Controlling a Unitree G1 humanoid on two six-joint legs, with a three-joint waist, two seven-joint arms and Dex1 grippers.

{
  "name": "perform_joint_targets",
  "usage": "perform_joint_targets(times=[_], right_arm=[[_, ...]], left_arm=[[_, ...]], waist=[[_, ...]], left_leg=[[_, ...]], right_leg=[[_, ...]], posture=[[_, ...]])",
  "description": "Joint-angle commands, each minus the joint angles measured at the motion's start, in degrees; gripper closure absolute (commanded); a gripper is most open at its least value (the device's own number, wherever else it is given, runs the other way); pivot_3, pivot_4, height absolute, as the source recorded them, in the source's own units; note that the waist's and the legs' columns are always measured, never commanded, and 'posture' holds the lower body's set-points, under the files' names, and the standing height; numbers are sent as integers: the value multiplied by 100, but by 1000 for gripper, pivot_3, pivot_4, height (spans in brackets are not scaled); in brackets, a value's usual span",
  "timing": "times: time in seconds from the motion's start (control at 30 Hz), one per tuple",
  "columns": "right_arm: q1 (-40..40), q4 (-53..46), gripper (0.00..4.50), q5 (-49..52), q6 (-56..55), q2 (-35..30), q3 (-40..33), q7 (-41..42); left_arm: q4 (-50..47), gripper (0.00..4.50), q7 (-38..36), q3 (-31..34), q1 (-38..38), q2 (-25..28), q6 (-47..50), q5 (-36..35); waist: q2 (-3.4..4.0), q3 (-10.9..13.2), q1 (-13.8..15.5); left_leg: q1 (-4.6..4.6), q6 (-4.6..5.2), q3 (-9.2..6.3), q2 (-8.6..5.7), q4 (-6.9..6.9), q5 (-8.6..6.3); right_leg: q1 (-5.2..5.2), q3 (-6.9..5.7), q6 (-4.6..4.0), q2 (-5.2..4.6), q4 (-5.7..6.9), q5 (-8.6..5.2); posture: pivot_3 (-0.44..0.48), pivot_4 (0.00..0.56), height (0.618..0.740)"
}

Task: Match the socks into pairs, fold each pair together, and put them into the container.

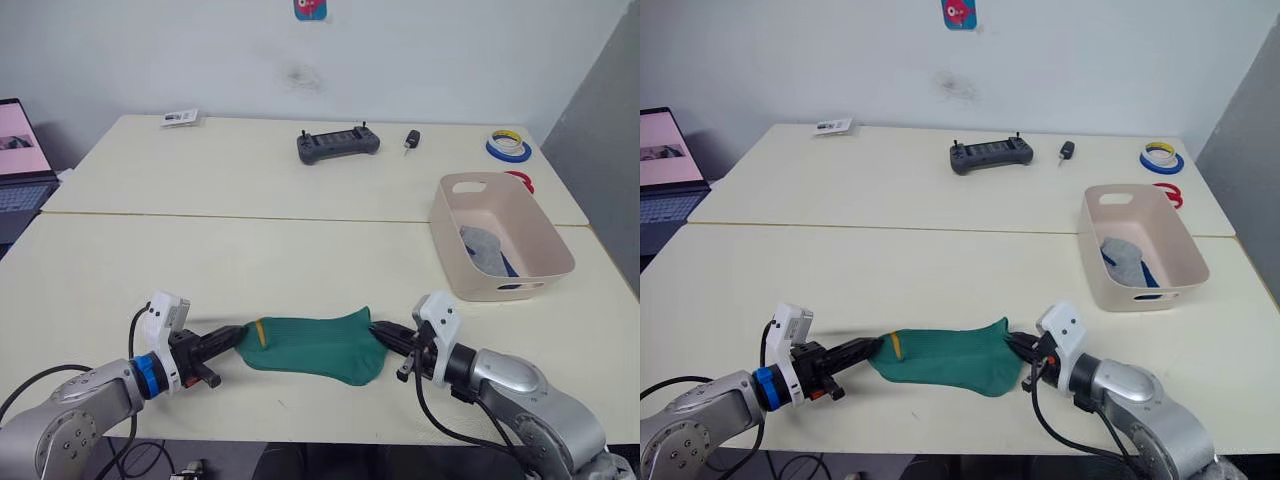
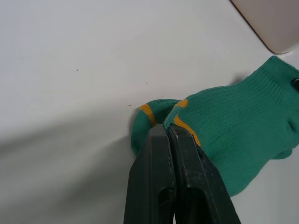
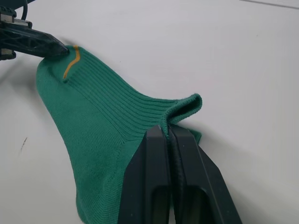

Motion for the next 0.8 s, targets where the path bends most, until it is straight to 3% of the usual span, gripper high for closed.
perform_joint_targets(times=[0.03,0.37,0.5,0.8], right_arm=[[-61,124,4500,-162,-64,-109,122,-3],[-110,229,4500,-267,119,-234,394,42],[-99,129,3508,-115,184,-228,257,66],[-158,-216,300,177,181,-527,-7,388]], left_arm=[[22,4492,170,-84,-68,-48,31,76],[122,4492,257,-378,-267,-35,-146,448],[57,4500,150,-294,-192,1,-197,439],[-326,1687,-161,168,229,85,-865,551]], waist=[[-1,0,0],[-2,-1,1],[-2,-1,1],[-2,-1,3]], left_leg=[[0,0,0,0,0,0],[-1,0,2,-1,0,0],[0,0,0,0,0,0],[-1,0,0,0,0,0]], right_leg=[[0,1,0,0,0,0],[0,1,0,0,0,0],[0,0,0,0,1,0],[0,0,0,0,0,0]], posture=[[0,150,740],[0,150,740],[0,150,740],[0,150,740]])
